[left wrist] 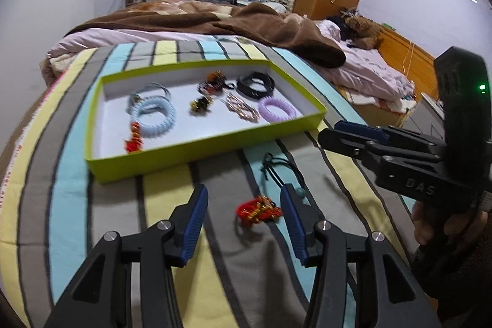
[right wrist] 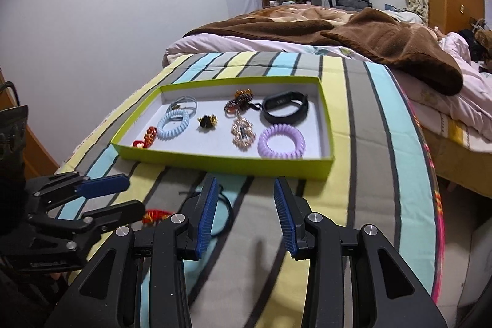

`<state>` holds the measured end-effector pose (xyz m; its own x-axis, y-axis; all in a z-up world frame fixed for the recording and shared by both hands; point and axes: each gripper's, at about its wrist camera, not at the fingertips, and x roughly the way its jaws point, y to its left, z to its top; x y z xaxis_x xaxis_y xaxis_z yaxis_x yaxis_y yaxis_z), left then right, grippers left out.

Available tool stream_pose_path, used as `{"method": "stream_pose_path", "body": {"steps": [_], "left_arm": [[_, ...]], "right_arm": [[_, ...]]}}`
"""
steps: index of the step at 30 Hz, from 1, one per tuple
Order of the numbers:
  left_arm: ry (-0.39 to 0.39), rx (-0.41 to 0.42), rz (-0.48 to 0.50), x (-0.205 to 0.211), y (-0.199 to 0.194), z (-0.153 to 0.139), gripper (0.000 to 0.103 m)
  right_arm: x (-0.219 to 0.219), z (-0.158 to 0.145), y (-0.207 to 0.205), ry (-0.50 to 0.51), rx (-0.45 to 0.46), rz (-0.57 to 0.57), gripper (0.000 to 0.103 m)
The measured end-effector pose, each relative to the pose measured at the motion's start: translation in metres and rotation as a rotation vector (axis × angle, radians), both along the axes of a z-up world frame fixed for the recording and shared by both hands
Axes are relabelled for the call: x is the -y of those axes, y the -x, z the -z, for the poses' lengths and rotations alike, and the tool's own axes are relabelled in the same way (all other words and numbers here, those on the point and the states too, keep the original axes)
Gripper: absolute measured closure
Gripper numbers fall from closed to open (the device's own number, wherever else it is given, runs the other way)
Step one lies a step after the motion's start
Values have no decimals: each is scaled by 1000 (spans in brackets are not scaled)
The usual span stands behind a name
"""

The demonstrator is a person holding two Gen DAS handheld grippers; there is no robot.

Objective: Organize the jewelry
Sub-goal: 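Move both open tools toward the red beaded knot and black hair tie, then close the left tool on the red beaded knot while the right tool grasps the black hair tie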

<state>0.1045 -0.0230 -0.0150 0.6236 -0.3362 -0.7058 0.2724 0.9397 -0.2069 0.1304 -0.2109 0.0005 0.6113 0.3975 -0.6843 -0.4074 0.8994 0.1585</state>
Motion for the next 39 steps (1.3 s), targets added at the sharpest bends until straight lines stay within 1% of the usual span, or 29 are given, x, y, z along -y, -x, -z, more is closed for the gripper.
{"method": "stream_pose_path", "body": {"steps": [3,6,9,12,21,22,24,27,29,31,36,39], "left_arm": [[-35,-9,9,11,0,7,52],[-49,-33,11,17,-2,14,52],[-93,-18,-8,22,-1,17,52],[-100,-28,-3,26,-2,20,52],[-179,-7,-15,38,-3,23,53],[-183,-7,-17,39,-3,23,54],[-189,-3,-21,37,-1,22,63],[-189,-2,-31,33,-1,21,73],[-186,-2,-35,31,-2,21,76],[-182,0,-44,27,-1,21,86],[-156,5,-71,14,4,19,87],[-143,15,-90,5,8,17,87]], "right_arm": [[8,2,9,-1,0,12,64],[16,3,15,-12,-3,28,64],[24,5,20,-16,-6,40,64],[29,6,23,-18,-5,51,64],[38,3,29,-33,3,64,64],[38,3,29,-33,3,65,64],[38,4,29,-33,3,60,64],[36,6,29,-29,-1,55,64],[34,7,29,-29,-5,56,64],[31,8,29,-27,-9,53,64],[23,10,29,-23,-16,37,64],[14,12,29,-25,-21,8,64]]}}
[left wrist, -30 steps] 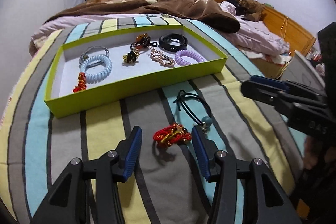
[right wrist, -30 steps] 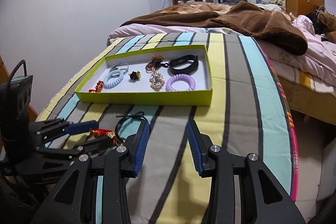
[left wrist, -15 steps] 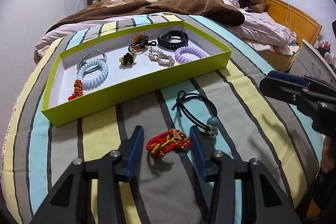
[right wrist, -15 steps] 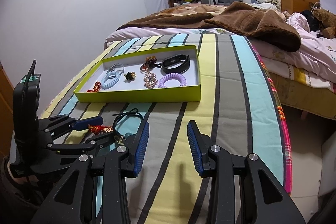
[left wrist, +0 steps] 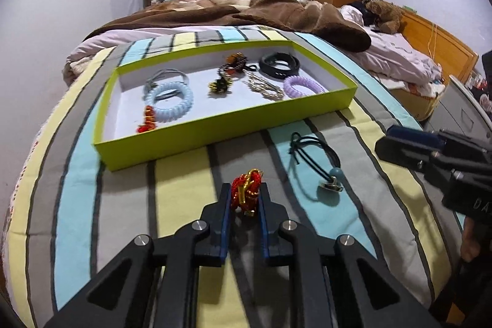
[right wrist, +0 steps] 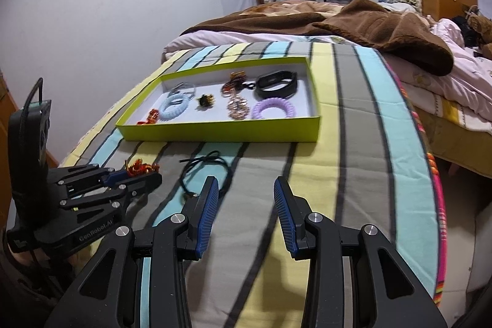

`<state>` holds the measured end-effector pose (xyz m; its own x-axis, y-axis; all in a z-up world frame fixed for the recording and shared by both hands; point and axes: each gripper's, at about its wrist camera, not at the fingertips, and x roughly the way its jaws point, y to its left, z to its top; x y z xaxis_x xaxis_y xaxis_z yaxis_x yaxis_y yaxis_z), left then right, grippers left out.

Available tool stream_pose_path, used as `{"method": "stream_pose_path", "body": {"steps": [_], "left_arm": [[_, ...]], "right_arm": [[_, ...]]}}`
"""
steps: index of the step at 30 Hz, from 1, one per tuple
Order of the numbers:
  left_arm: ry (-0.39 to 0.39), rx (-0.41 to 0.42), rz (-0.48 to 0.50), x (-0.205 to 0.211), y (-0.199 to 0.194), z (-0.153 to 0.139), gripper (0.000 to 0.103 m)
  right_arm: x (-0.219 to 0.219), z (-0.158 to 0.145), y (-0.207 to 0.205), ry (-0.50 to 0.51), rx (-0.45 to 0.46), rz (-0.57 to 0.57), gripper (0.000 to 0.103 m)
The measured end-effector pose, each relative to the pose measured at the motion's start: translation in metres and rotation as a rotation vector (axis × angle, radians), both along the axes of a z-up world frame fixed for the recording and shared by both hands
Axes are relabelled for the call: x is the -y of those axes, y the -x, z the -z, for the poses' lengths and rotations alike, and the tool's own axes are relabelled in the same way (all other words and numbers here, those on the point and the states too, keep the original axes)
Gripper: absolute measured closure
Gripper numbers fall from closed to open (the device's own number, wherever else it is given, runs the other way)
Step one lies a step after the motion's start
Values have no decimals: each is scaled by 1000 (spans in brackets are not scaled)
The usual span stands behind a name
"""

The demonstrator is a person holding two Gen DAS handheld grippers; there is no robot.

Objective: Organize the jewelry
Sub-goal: 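Close the left tool on the red beaded knot while the right tool grasps the black hair tie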

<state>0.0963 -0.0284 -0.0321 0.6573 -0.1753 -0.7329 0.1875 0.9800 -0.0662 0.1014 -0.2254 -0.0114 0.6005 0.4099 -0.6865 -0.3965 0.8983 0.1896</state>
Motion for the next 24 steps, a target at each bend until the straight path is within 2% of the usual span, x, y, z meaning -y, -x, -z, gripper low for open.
{"method": "stream_pose_path", "body": {"steps": [7,16,24], "left_arm": [[28,18,-43,-22,9,-6,87],[58,29,-67,-38,18,-7,87],[70,32,-64,-41,23,-7,87]], "right_arm": [[-26,8,2,19,-25,-59,64],[-44,21,-9,38,-82,5,64],[-58,27,-3,74,-66,-6,64]]}}
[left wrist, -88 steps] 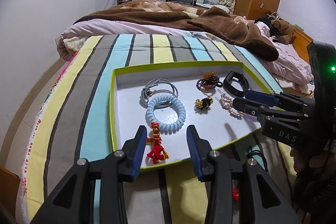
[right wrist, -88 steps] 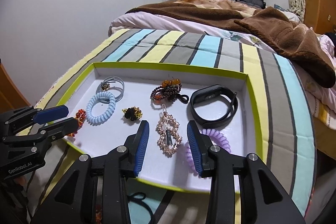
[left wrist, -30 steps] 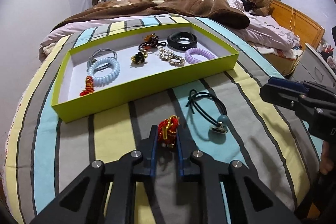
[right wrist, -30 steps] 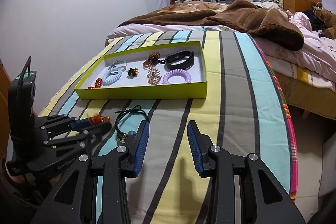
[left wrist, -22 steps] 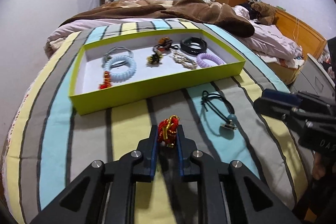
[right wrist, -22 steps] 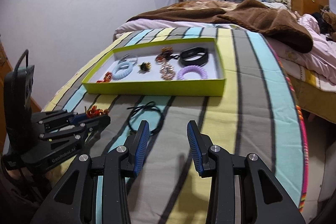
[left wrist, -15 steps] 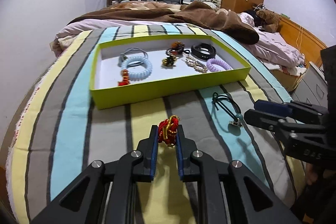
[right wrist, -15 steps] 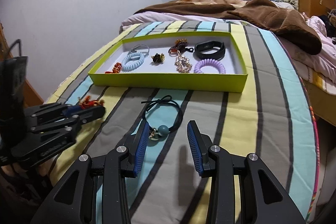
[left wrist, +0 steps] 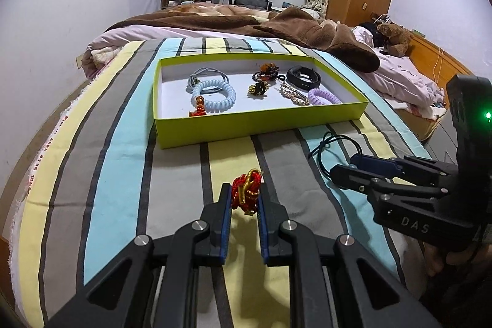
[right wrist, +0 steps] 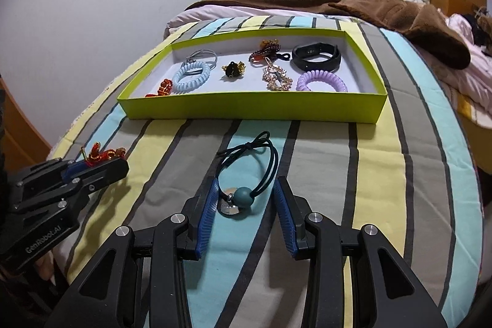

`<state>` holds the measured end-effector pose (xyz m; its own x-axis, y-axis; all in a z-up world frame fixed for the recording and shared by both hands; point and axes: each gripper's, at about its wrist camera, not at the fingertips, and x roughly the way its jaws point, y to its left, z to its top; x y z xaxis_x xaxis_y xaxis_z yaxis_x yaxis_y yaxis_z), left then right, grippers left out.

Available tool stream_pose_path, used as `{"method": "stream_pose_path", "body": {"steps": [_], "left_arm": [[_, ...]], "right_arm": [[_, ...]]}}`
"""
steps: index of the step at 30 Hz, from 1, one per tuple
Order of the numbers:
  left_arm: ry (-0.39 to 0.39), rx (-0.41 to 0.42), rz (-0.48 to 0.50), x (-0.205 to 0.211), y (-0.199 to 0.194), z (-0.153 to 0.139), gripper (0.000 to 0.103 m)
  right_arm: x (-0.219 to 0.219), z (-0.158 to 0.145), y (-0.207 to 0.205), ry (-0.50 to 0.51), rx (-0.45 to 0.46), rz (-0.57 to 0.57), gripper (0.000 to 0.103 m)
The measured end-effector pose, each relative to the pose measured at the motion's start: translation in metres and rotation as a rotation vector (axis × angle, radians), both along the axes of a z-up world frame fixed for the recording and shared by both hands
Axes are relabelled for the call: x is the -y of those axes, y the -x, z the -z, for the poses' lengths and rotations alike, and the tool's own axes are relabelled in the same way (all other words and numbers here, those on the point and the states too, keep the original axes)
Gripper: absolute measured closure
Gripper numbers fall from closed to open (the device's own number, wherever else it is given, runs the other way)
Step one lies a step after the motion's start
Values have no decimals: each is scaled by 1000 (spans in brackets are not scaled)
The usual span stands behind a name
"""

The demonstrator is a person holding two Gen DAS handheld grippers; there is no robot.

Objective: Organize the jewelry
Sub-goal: 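Close the left tool on the red beaded knot while the right tool grasps the black hair tie, then carry the red knot and black hair tie into the box and open both tools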

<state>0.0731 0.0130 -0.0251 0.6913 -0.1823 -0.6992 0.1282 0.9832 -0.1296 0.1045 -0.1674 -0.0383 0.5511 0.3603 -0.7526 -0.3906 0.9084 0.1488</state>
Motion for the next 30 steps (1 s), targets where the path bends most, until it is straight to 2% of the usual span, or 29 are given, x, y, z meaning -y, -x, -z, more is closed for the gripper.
{"method": "stream_pose_path", "body": {"steps": [5,6,10,11,30], "left_arm": [[3,-1,4,1,0,1,87],[3,-1,4,1,1,1,87],[2,2,6,2,2,1,87],[1,4,6,2,2,1,87],[4,33,-1,0,5,-12,87]], "right_arm": [[-4,0,3,18,15,1,66],[-4,0,4,20,17,0,76],[-4,0,7,12,23,-1,82],[-4,0,8,9,25,-2,88],[7,-15,18,-61,67,-3,88]]}}
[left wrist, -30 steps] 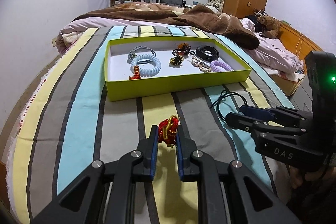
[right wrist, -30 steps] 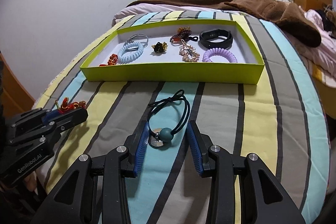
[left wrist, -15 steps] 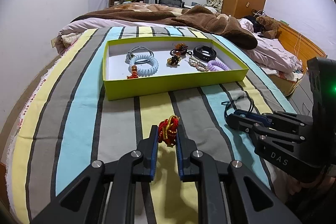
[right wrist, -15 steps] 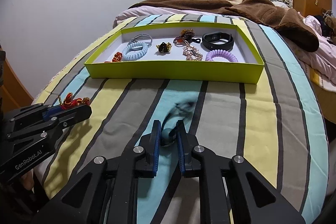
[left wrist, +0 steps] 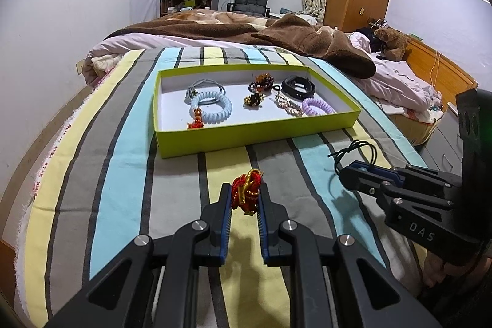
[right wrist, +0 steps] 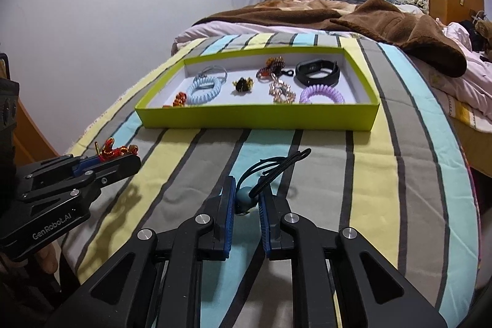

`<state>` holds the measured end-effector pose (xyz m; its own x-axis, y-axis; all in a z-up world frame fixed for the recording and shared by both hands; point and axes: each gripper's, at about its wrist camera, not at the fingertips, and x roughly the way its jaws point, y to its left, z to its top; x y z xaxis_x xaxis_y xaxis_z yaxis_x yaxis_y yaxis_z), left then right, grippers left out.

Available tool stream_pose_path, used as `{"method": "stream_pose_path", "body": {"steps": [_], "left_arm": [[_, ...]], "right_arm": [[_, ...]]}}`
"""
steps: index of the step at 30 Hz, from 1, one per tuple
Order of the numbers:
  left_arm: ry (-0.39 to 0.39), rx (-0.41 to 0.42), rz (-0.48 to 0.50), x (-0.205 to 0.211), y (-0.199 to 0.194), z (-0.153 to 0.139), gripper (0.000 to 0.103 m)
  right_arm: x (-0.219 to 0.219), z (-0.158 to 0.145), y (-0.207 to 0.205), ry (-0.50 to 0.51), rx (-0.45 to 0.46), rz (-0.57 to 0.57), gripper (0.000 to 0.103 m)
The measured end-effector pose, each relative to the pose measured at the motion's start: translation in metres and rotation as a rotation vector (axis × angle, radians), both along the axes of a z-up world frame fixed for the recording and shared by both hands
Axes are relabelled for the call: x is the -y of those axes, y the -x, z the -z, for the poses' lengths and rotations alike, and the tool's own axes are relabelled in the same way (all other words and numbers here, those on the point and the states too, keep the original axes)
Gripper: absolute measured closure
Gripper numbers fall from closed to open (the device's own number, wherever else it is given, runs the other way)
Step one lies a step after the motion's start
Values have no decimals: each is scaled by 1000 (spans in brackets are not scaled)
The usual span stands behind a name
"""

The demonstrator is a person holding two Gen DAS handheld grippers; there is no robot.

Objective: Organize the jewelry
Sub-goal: 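Carry the red knot and black hair tie into the box and open both tools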

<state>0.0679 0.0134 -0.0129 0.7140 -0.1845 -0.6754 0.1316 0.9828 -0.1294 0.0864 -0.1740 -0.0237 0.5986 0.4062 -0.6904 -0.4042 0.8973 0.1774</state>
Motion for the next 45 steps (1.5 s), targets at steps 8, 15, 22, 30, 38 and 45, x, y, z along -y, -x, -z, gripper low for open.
{"method": "stream_pose_path", "body": {"steps": [8,15,22,30,38,45], "left_arm": [[-11,25,-6,-3,-10,-14,87],[4,30,4,-4,-34,-25,87],[6,16,12,-2,-60,-26,87],[2,-2,29,7,-85,-22,87],[8,-55,44,17,-108,-5,87],[5,-92,36,19,-116,4,87]], "right_arm": [[14,-18,-12,-25,33,27,88],[21,-34,-32,-30,59,32,88],[22,-38,-63,-20,53,21,88],[24,-33,-101,-2,27,-1,88],[21,-15,-124,5,-31,-35,88],[17,-5,-129,18,-49,-62,88]]}}
